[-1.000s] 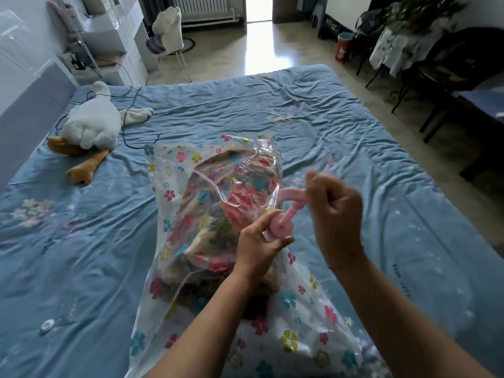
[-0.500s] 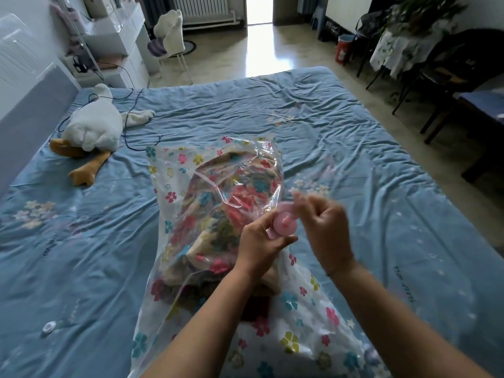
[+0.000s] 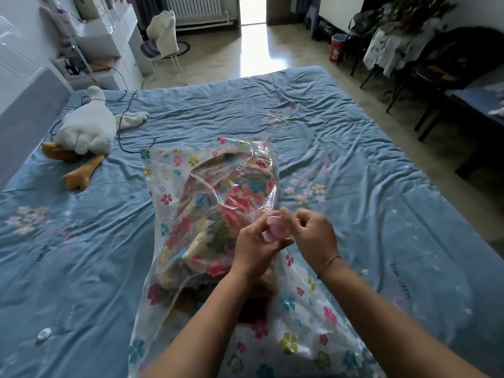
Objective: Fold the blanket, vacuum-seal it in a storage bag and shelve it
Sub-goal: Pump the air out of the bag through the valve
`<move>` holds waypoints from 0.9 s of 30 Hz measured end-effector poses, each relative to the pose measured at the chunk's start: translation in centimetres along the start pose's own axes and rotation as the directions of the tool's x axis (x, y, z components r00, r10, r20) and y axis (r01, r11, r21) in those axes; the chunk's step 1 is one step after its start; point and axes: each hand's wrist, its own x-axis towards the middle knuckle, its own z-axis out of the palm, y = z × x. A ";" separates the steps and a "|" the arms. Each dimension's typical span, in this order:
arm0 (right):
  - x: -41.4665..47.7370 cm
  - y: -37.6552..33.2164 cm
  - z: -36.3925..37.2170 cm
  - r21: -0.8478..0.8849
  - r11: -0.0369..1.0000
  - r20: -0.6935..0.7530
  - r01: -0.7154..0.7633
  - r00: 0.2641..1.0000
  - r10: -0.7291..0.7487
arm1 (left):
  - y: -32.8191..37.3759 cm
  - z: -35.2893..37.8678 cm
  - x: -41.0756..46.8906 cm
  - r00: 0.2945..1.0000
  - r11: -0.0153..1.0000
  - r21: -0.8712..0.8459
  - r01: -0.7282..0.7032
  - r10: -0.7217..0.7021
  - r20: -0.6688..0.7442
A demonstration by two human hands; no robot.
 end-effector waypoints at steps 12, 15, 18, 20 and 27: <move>-0.4 0.2 0.0 0.026 0.999 0.020 0.019 1.000 -0.020 | -0.2 0.1 -0.3 1.000 1.000 0.018 -0.004 0.004 -0.011; -0.4 0.1 -0.2 0.010 1.000 -0.011 0.007 1.000 -0.007 | -0.1 0.1 -0.6 1.000 1.000 0.008 -0.014 0.014 -0.023; 0.0 -5.3 -2.7 0.280 0.941 -0.224 0.189 0.966 -0.127 | 0.0 -0.1 -0.2 0.999 0.999 0.031 -0.012 0.013 -0.048; 0.3 -6.8 -3.5 0.392 0.870 -0.340 0.298 0.926 -0.164 | 0.1 0.0 -0.1 0.999 1.000 0.031 -0.002 0.004 -0.042; -1.6 0.8 0.2 0.040 0.998 -0.046 -0.046 0.998 0.047 | 0.4 0.6 -1.0 1.000 0.999 0.034 0.014 -0.014 -0.012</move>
